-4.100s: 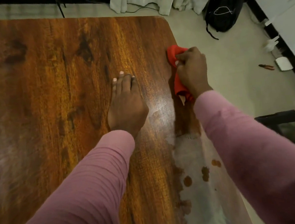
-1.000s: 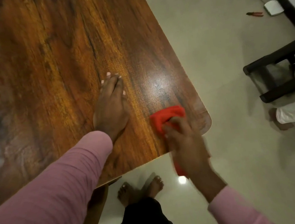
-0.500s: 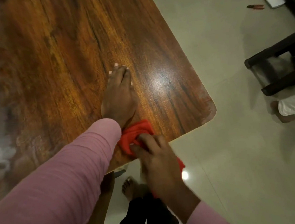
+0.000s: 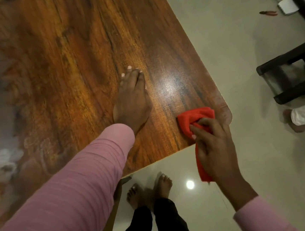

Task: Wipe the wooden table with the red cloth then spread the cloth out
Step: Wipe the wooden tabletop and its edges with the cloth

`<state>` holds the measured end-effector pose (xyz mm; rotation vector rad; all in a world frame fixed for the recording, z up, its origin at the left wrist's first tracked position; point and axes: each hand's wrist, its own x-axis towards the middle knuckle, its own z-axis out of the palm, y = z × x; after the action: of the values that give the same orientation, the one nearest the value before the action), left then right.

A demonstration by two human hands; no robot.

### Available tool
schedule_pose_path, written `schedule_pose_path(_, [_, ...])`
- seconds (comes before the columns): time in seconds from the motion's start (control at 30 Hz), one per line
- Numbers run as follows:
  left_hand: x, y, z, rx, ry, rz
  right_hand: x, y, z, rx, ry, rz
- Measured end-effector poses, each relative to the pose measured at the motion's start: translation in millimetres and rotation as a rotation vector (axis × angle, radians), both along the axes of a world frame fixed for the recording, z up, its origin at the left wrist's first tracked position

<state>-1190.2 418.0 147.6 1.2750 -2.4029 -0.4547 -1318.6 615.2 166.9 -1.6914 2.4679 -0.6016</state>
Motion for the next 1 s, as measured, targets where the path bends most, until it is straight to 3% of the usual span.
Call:
schedule_pose_path(0.17, [-2.9,1.1,-0.4,0.011,-0.029,-0.001,-70.4,-32.4,5.6,0.044,-0.019,-0.185])
schedule_pose_path(0.37, [-3.9,2.2,1.1,0.033,-0.041,0.028,-98.3,-100.1,6.0,0.026,-0.057,-0.137])
schedule_pose_path(0.6, [-14.1,0.5,7.3,0.051,-0.142,0.030,-84.3,-46.1,2.9,0.013,-0.068,-0.036])
schedule_pose_path(0.83, [-108.9,-24.0,9.0,0.014,-0.028,0.216,-101.0,-69.2,5.1,0.041,-0.156,-0.006])
schedule_pose_path(1.0, [-132.2,-41.7,-5.0,-0.001,-0.053,0.273,-113.8,-106.6,1.5,0.021,-0.186,-0.035])
